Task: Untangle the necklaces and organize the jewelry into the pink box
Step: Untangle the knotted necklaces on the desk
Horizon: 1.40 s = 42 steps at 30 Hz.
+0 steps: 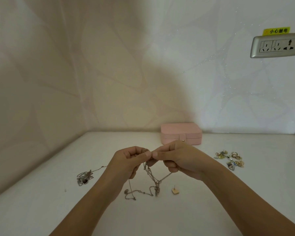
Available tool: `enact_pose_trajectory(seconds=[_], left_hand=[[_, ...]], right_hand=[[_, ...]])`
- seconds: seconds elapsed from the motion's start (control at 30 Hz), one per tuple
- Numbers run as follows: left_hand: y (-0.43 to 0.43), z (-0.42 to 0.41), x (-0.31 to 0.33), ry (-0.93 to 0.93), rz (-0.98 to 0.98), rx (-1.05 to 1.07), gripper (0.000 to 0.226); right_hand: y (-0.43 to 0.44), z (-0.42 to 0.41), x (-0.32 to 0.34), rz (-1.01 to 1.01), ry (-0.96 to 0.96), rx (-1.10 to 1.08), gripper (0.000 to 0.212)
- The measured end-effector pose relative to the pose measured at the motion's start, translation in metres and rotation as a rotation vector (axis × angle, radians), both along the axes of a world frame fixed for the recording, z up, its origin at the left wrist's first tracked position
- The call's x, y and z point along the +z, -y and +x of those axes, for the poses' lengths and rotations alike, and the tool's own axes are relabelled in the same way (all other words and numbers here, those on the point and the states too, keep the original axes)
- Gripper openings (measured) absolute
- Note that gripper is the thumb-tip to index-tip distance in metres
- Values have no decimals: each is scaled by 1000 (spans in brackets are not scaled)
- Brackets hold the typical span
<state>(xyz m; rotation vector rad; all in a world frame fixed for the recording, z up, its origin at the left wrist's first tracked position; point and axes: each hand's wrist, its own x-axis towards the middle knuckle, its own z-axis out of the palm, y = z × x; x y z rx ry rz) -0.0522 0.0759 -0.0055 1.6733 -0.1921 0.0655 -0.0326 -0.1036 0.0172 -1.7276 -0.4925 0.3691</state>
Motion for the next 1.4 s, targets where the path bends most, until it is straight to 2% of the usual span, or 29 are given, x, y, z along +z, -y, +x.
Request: enact_pose_trajectory(seconds=[0.17, 0.3, 0.43, 0.73, 0.87, 1.0, 1.17, 1.27, 1.4], left_hand=[[-2, -1, 3, 23, 18, -40, 19], [-1, -2, 2, 13, 33, -64, 27], [3, -1, 1, 28, 34, -2, 24], [9, -3, -2, 138, 43, 29, 22], [7, -4, 0, 146, 13, 59, 38], [6, -1, -2, 35, -21, 92, 39], [4, -1, -1, -125, -248, -53, 35], [7, -2, 0, -145, -352, -182, 29], [6, 1, 0, -225, -534, -170, 28]], right_hand=[[-1, 2, -3, 50, -43, -33, 10], [-7, 2, -6, 89, -79, -33, 13], [-6, 2, -4, 89, -37, -53, 11], [-16, -4, -5, -80, 330, -249, 19], [-18, -3, -8, -247, 483, -344, 26], [-7, 0, 0, -191, 322, -272, 44], [5, -2, 6, -158, 177, -24, 22], [6, 0, 6, -25, 98, 32, 21], [4, 3, 4, 176, 14, 63, 20]])
